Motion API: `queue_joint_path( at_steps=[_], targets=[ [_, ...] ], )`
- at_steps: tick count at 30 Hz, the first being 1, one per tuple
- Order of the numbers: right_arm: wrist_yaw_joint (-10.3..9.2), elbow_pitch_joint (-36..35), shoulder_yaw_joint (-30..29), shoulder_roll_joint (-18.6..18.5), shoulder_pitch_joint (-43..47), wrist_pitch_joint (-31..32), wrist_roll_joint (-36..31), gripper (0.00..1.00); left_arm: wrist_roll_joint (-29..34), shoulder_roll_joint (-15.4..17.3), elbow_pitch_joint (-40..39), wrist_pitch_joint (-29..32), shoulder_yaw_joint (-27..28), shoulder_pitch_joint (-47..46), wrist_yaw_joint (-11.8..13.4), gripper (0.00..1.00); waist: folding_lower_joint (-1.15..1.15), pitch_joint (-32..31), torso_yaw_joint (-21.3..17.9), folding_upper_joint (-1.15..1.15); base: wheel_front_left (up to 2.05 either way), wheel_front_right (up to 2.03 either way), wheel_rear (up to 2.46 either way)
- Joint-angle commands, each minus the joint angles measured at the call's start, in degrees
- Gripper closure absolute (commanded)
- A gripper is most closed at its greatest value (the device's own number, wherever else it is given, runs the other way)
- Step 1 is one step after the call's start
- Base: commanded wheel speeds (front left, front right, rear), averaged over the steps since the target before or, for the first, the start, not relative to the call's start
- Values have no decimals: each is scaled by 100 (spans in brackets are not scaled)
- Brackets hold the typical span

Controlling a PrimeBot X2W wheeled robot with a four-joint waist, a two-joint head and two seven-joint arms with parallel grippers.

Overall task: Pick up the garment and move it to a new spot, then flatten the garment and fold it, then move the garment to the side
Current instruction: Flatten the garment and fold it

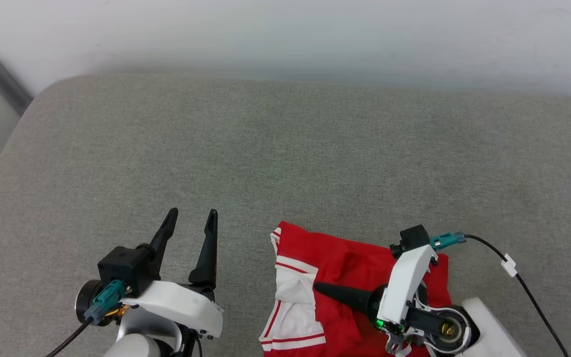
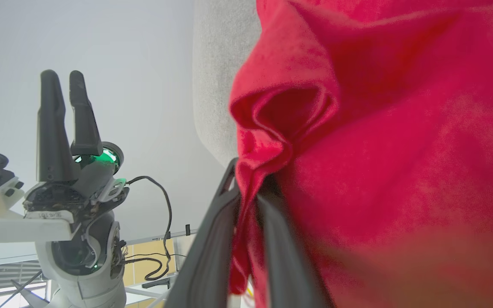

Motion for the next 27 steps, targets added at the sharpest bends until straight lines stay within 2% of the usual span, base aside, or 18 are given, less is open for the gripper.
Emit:
queue_joint_path(
  at_steps=[1, 6, 11, 12, 16, 21, 24, 27],
  targets=[
    [-3, 80, 77, 1, -169, -183, -97, 0, -4, -25, 41, -40, -10, -92, -12, 0, 0, 16, 25, 0, 0, 0, 0],
    [-3, 83, 454, -66, -379, -466, -340, 0, -38, -71, 155, -108, 8, -53, -21, 0, 0, -12, -7, 0, 0, 0, 0],
    [-3, -295, 883, -659, -564, -1009, -1224, 0, -72, -116, 259, -164, 27, 28, 19, 0, 0, -126, -128, 0, 0, 0, 0],
    [-3, -295, 883, -659, -564, -1009, -1224, 0, -72, -116, 259, -164, 27, 28, 19, 0, 0, -126, -128, 0, 0, 0, 0],
    [-3, -430, 1078, -1221, -577, -1708, -2333, 0, -56, -91, 293, -221, 95, 93, 86, 0, 0, -209, -277, 0, 0, 0, 0],
    [-4, -299, 633, -1786, -322, -2314, -3645, 0, -62, -116, 375, -303, 192, 177, 170, 0, 0, -288, -513, 0, 0, 0, 0],
    [-3, -287, 34, -1887, -121, -2660, -4424, 0, -51, -121, 425, -351, 245, 248, 203, 0, 0, -323, -660, 0, 0, 0, 0],
    [-3, -485, -587, -1794, 212, -3047, -5100, 0, -1, -99, 500, -401, 328, 273, 249, 0, 0, -357, -775, 0, 0, 0, 0]
  ],
)
